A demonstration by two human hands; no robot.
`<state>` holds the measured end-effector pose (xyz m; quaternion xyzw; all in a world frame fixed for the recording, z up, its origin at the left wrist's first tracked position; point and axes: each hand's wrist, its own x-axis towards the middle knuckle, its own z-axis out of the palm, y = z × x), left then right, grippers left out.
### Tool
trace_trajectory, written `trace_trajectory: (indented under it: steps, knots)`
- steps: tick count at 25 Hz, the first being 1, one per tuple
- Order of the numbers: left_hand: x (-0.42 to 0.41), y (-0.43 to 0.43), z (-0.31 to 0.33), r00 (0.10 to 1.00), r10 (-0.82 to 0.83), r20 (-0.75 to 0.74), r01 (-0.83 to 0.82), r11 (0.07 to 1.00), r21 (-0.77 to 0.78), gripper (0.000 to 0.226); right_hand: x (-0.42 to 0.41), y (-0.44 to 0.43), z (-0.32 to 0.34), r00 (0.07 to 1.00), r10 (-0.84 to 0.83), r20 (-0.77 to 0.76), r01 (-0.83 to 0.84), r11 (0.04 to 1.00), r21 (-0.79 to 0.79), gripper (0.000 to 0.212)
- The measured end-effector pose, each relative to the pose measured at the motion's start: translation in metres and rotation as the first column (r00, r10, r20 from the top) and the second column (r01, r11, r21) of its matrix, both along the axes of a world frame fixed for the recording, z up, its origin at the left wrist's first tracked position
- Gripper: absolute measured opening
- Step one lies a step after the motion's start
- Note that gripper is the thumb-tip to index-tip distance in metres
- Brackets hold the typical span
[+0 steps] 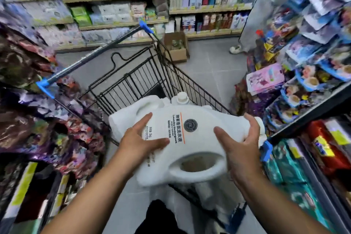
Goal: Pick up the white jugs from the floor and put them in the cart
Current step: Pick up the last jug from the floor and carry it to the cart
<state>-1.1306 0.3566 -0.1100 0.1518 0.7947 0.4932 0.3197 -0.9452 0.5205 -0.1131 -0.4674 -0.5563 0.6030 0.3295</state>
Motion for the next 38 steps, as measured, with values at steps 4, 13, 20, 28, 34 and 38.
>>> trace_trajectory:
  steps: [4,13,20,28,34,38]
  knots:
    - [-0.068,0.058,-0.026,0.959,-0.282,0.018,0.282,0.953,-0.108,0.101,-0.04,0.015,-0.029,0.966,-0.24,0.099,0.249,0.965,-0.086,0.084]
    - [-0.13,0.117,-0.084,0.885,-0.41,0.219,0.438,0.894,-0.098,0.106,-0.093,0.046,-0.049,0.872,-0.395,0.287,0.41,0.912,0.01,0.07]
    - [-0.156,0.129,-0.083,0.876,-0.469,0.115,0.483,0.856,-0.187,0.094,-0.12,0.058,-0.065,0.828,-0.347,0.441,0.383,0.924,0.007,0.075]
    - [-0.17,0.117,-0.093,0.847,-0.531,-0.038,0.474,0.785,-0.399,0.103,-0.147,0.054,-0.073,0.735,-0.29,0.614,0.32,0.945,0.063,0.078]
    - [-0.174,0.116,-0.092,0.761,-0.632,-0.15,0.506,0.721,-0.473,0.094,-0.153,0.042,-0.072,0.718,-0.227,0.657,0.234,0.969,0.079,0.088]
    - [-0.17,0.116,-0.087,0.749,-0.634,-0.192,0.528,0.747,-0.404,0.09,-0.149,0.033,-0.066,0.738,-0.253,0.626,0.245,0.964,0.1,0.09]
